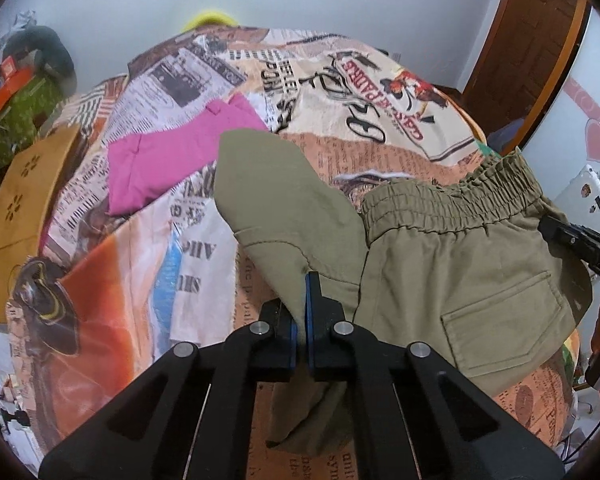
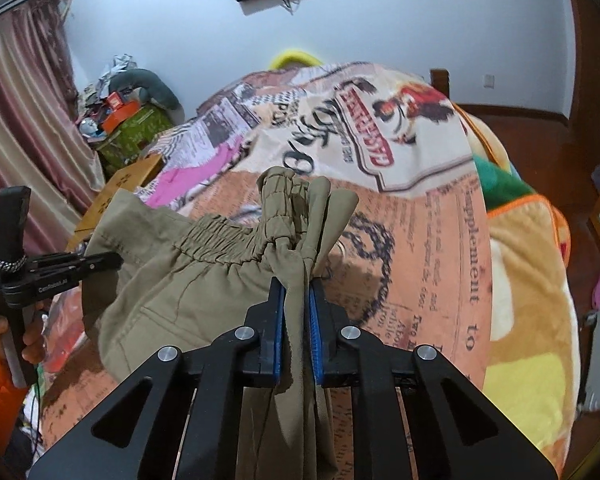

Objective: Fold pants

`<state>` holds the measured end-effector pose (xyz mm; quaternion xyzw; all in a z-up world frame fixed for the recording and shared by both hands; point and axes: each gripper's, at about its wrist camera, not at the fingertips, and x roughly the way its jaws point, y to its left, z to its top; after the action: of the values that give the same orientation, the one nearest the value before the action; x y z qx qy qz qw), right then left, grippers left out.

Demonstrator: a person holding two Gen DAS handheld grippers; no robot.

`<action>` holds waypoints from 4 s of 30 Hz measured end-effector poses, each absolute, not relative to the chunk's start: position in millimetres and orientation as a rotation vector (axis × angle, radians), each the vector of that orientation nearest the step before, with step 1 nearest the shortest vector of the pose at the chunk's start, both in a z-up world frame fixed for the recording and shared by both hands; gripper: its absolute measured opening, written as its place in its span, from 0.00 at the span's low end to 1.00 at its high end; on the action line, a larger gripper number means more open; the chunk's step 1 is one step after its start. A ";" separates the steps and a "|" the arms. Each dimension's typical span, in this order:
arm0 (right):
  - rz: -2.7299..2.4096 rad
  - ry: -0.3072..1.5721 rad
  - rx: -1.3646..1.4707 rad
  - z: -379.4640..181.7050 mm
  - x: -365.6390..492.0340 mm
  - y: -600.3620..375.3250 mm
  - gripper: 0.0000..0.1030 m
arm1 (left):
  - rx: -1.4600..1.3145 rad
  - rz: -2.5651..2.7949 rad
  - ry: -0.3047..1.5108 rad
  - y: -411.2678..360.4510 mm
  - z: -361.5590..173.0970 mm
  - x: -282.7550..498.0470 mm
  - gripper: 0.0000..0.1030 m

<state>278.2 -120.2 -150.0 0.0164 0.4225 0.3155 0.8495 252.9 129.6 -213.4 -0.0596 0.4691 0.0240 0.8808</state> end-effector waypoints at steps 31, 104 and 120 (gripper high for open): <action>0.803 0.679 -0.055 -78.9 352.5 75.9 0.09 | -0.105 0.320 0.749 304.1 -134.9 303.5 0.03; 0.855 0.157 0.005 67.7 135.0 -25.1 0.48 | -0.049 0.223 0.210 146.8 30.7 47.3 0.29; 0.777 0.172 -0.013 49.8 112.6 -30.5 0.92 | -0.054 0.253 0.173 130.3 4.6 12.4 0.99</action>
<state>112.6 -30.5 49.8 -0.0064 0.0837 0.3785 0.9218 12.4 130.3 4.6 -0.0269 0.0860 0.1258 0.9879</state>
